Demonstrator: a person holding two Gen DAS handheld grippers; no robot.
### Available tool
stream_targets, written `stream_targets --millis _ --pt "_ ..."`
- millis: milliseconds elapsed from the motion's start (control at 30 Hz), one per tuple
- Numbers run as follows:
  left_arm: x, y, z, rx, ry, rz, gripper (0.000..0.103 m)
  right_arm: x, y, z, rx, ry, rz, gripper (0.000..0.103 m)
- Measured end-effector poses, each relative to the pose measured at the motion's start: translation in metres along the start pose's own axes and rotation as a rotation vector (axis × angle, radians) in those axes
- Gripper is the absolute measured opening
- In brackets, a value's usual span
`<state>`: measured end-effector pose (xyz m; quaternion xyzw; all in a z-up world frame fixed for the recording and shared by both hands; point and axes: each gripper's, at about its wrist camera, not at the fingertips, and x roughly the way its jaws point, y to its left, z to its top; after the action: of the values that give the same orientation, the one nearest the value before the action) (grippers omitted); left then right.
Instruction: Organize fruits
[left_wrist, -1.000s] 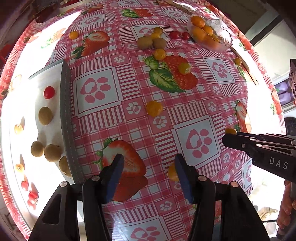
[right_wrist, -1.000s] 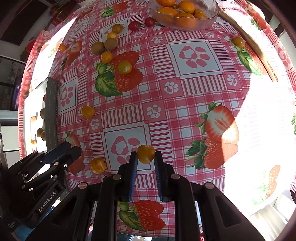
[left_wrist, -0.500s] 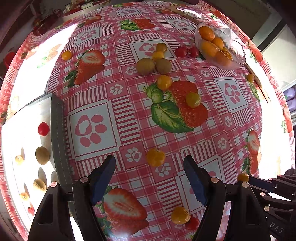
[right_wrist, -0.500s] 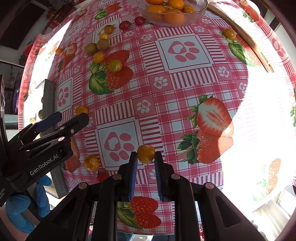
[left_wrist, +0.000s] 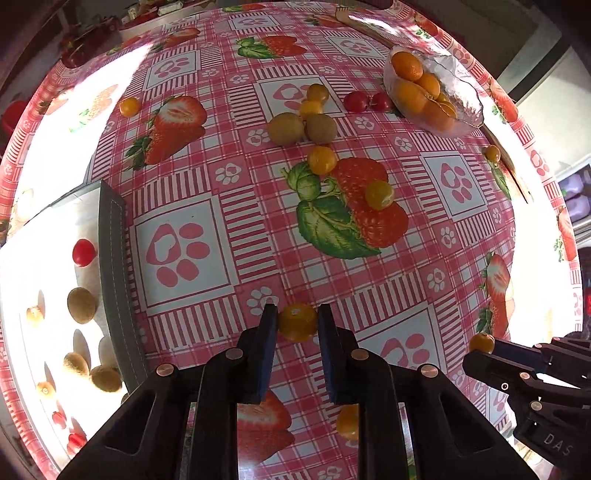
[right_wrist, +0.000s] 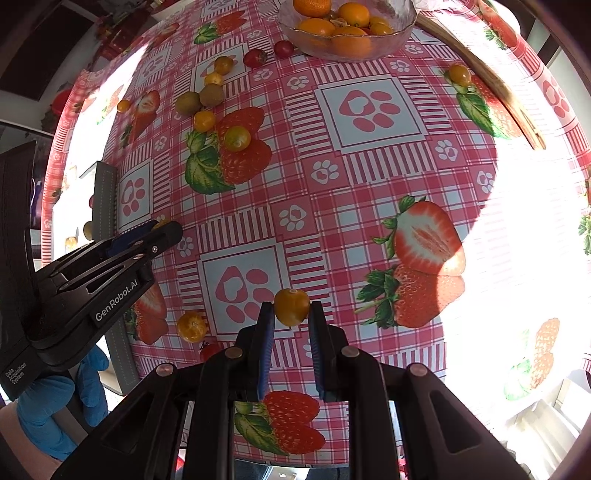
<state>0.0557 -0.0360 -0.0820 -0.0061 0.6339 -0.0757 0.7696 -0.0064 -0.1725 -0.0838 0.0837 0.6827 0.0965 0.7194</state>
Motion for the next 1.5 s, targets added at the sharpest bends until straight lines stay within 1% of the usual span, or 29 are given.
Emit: stream_targets --millis 167,400,600,1100,1300,1500 --pt "-0.018 0.01 -0.007 -0.028 -0.023 -0.018 0.024 -0.002 0.011 0.003 -0.027 -0.002 0.001 0.021" --pt "-0.043 0.036 -0.028 -0.083 -0.057 -0.028 0.024 -0.004 0.037 0.008 -0.082 -0.009 0.003 0.02" --pt "-0.055 0.056 -0.038 -0.136 -0.077 -0.016 0.024 -0.006 0.065 0.012 -0.141 -0.01 0.007 0.02" --pt "-0.082 0.123 -0.077 -0.3 -0.118 0.03 0.024 0.0 0.148 0.012 -0.317 0.011 0.019 0.021" --pt "-0.081 0.149 -0.102 -0.358 -0.106 0.053 0.024 0.008 0.181 0.009 -0.375 0.03 0.034 0.021" --pt "-0.067 0.167 -0.126 -0.414 -0.069 0.072 0.024 0.022 0.217 0.012 -0.433 0.054 0.058 0.021"
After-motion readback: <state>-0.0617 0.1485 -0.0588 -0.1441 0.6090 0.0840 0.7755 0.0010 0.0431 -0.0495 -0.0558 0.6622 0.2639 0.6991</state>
